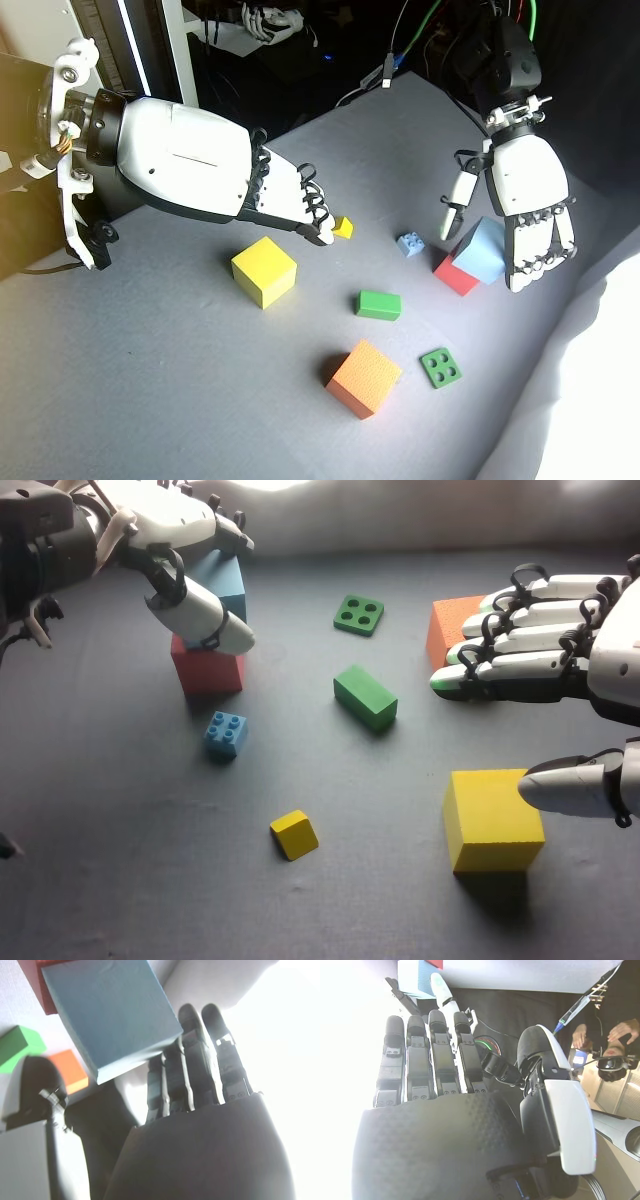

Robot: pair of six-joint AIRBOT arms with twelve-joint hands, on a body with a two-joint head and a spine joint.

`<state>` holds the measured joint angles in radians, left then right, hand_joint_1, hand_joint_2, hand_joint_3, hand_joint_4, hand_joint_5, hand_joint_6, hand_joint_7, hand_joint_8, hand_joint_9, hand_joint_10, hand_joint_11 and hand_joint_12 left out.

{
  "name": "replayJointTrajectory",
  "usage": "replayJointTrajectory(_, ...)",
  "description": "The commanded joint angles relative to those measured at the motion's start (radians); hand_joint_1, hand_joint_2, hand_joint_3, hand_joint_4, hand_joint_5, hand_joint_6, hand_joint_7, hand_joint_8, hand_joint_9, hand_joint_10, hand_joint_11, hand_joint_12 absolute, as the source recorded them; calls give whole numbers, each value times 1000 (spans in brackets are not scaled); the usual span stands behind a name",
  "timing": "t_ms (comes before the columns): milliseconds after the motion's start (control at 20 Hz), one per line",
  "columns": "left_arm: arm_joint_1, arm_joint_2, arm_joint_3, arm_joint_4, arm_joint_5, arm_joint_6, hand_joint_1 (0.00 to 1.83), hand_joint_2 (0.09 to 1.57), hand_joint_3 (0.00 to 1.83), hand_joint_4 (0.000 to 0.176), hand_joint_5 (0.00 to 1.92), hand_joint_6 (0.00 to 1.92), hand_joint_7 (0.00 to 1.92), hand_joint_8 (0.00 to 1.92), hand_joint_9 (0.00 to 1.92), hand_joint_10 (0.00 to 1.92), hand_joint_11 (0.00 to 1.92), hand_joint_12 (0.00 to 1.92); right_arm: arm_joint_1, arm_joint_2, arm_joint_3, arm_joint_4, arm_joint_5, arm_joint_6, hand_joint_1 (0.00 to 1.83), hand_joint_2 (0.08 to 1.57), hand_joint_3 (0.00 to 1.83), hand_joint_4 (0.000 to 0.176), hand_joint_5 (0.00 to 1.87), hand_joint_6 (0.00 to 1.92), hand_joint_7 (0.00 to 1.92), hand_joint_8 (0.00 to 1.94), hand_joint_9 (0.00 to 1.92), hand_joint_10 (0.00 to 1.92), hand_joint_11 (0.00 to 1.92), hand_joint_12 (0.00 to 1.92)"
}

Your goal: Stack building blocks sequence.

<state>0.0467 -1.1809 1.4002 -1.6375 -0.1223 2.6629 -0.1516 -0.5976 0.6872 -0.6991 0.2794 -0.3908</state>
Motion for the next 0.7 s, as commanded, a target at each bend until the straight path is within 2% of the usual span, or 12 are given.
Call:
replayJointTrajectory(0, -5, 13, 5, 4, -1, 3, 448, 972, 0, 0, 319, 4, 329, 5, 317, 5, 0, 732, 16, 12, -3, 25, 87, 2, 139, 1319, 0, 0, 230, 7, 210, 6, 130, 12, 0, 217)
replayJointTrajectory(100, -10, 15, 3, 3, -2, 3, 370, 974, 0, 0, 289, 1, 302, 1, 288, 1, 0, 657, 16, 12, -3, 25, 87, 2, 229, 1291, 0, 0, 245, 7, 222, 4, 142, 10, 0, 269)
replayJointTrajectory(200, -14, 20, -1, 2, -7, 3, 347, 974, 0, 0, 256, 0, 284, 3, 271, 1, 0, 620, 16, 12, -3, 25, 87, 2, 344, 1247, 0, 0, 203, 6, 196, 3, 127, 2, 0, 214)
replayJointTrajectory(250, -16, 22, -4, 1, -10, 3, 368, 967, 0, 0, 279, 5, 305, 6, 293, 6, 0, 669, 16, 12, -3, 25, 87, 2, 395, 1236, 0, 0, 172, 2, 154, 1, 91, 0, 0, 114)
replayJointTrajectory(300, -18, 25, -9, 1, -15, 3, 381, 971, 0, 0, 278, 3, 301, 3, 293, 4, 0, 653, 16, 12, -3, 25, 87, 2, 400, 1232, 0, 0, 154, 1, 131, 2, 68, 1, 0, 42)
replayJointTrajectory(450, -26, 34, -17, -2, -24, 3, 405, 973, 0, 0, 283, 4, 301, 5, 293, 3, 0, 641, 16, 12, -3, 25, 86, 2, 486, 1193, 0, 0, 143, 1, 133, 1, 78, 2, 0, 80)
replayJointTrajectory(600, -35, 43, -26, -3, -30, 3, 385, 972, 0, 0, 306, 7, 332, 8, 314, 7, 0, 688, 16, 12, -3, 25, 86, 2, 372, 1174, 0, 0, 52, 0, 37, 0, 4, 0, 0, 0)
replayJointTrajectory(650, -41, 48, -31, -3, -31, 3, 381, 980, 2, 0, 299, 2, 327, 4, 311, 4, 0, 679, 16, 12, -3, 25, 86, 2, 449, 1128, 0, 0, 10, 0, 7, 0, 0, 0, 0, 0)
